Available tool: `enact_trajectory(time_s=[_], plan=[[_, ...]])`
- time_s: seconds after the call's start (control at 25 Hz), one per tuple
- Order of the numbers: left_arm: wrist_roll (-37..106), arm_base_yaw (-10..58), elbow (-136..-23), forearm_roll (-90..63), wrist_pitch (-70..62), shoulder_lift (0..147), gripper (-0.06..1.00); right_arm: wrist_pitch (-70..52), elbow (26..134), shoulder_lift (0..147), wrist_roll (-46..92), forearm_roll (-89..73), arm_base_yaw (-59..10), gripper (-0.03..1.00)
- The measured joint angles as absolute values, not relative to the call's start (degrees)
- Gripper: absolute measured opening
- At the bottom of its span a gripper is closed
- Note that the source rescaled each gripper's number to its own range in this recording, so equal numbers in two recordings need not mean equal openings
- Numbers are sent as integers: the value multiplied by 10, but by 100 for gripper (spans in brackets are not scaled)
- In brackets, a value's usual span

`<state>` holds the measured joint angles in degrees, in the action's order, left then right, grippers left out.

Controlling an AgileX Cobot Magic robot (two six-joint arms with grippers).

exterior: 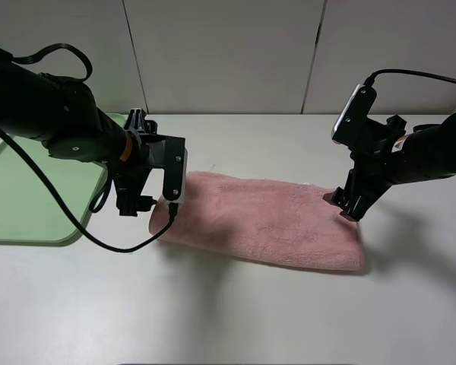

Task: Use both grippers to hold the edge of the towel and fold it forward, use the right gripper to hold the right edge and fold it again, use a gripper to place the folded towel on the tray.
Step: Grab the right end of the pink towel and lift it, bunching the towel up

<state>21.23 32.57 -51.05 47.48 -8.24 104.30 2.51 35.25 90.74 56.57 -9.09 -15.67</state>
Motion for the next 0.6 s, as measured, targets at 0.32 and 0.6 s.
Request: enact_trajectory(time_s=[0.32, 0.6], plan=[[177, 326, -511, 474, -138, 996, 93, 25, 352, 907, 552, -96, -157, 100], [56, 326, -511, 453, -243, 914, 93, 25, 352, 907, 552, -103, -157, 100]])
